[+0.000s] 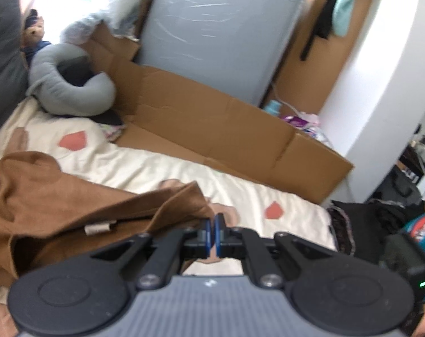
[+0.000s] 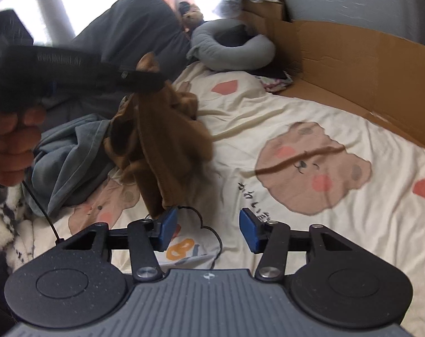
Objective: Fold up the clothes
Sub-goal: 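Lift the brown shirt with the left tool while the right tool grasps its hem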
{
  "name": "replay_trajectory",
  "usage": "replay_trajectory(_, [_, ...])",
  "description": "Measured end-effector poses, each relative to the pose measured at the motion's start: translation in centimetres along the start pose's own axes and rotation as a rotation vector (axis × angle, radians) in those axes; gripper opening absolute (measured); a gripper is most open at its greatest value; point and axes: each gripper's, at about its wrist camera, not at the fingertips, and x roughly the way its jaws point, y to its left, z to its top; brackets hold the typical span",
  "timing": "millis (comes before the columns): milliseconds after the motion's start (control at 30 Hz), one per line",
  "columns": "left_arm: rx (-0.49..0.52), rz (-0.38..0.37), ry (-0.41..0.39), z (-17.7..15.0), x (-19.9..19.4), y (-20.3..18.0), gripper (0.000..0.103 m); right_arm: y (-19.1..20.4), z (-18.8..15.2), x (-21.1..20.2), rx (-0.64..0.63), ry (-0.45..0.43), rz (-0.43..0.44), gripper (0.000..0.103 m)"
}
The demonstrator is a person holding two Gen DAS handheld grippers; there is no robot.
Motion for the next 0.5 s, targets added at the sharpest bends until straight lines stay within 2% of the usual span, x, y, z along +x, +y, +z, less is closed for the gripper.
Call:
replay_trajectory(300, [0.029,-0.109,0.011,0.1,-0.2,-2.5,0.003,1.0,-0.1,2.6,-0.028,0.016,0.054,0.048])
replay_trajectory(500, [0.019,-0.148,0.02,-0.1,-0.2,-3.1,0.003,2.5,-0.2,4.2,-0.066,0.011,0.091,0.047])
